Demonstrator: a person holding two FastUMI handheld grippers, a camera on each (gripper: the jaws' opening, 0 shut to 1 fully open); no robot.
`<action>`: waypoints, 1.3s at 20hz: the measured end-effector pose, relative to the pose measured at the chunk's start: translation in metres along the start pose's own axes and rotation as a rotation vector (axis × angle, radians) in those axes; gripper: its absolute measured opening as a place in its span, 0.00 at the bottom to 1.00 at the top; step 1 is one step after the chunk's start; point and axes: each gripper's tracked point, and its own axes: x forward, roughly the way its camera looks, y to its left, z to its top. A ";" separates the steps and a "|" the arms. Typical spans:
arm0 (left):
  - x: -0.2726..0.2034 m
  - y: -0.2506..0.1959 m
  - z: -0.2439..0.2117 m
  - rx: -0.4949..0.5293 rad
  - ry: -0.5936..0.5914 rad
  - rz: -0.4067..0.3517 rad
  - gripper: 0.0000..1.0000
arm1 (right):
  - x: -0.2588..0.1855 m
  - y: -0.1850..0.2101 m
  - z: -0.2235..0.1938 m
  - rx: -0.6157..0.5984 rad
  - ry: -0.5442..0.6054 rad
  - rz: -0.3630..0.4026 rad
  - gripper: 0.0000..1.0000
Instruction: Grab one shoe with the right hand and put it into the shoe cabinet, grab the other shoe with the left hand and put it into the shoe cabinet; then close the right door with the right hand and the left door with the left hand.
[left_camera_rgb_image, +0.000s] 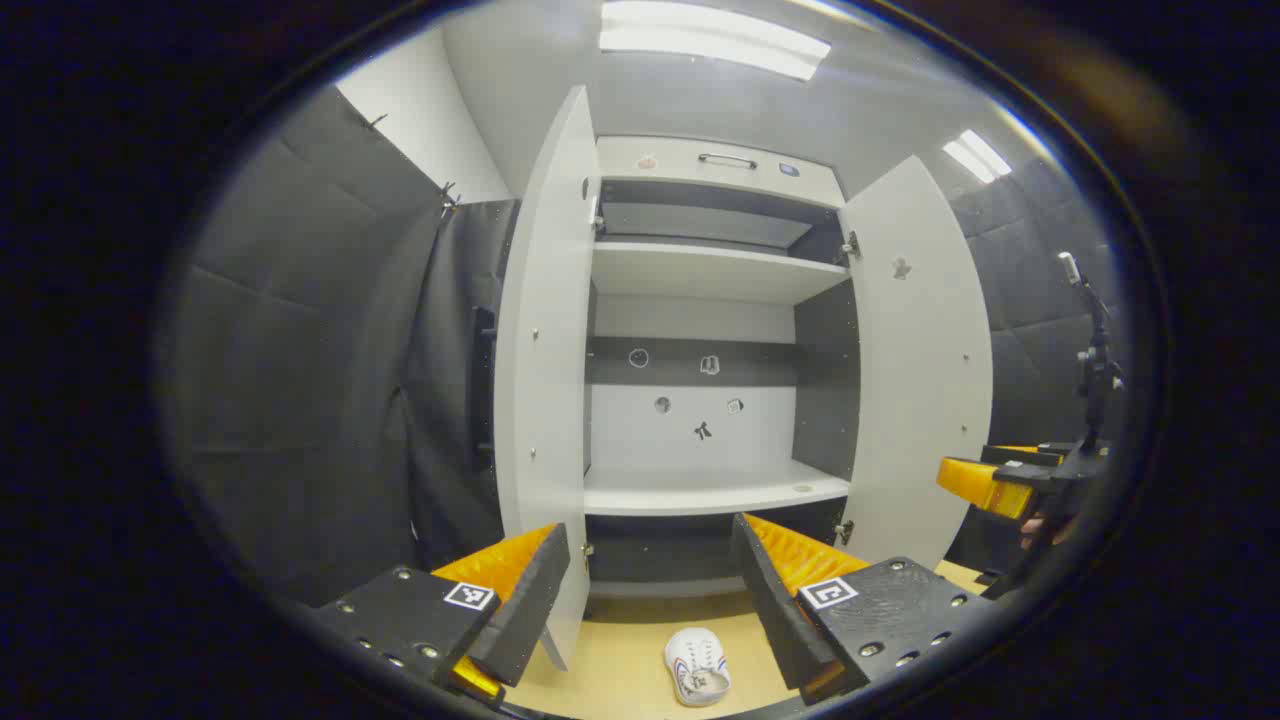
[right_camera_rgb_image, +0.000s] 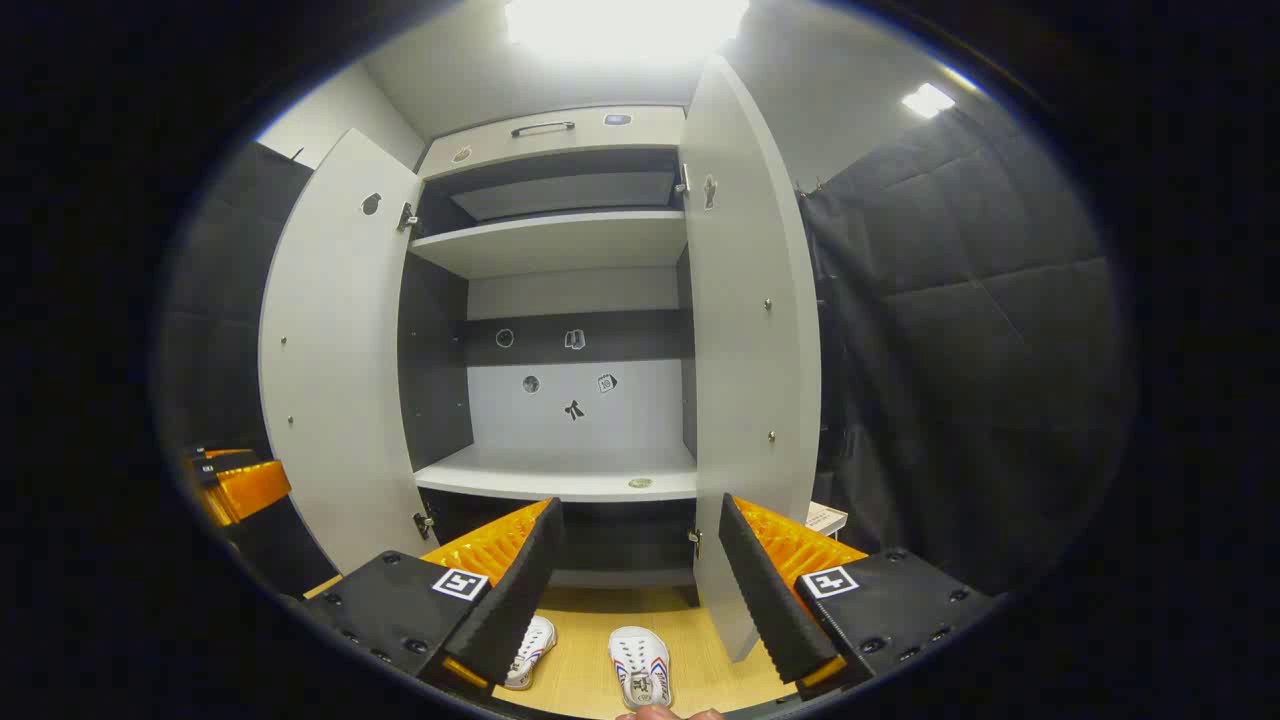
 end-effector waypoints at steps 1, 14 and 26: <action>0.004 0.000 0.007 -0.001 -0.017 -0.002 0.94 | -0.002 0.004 -0.002 -0.001 0.008 0.012 0.98; 0.008 -0.013 0.000 -0.061 0.005 -0.019 0.99 | -0.004 -0.002 -0.010 -0.037 0.021 0.016 0.98; -0.016 0.007 -0.027 -0.063 0.067 0.062 0.94 | 0.025 0.022 -0.039 -0.073 0.126 0.105 0.98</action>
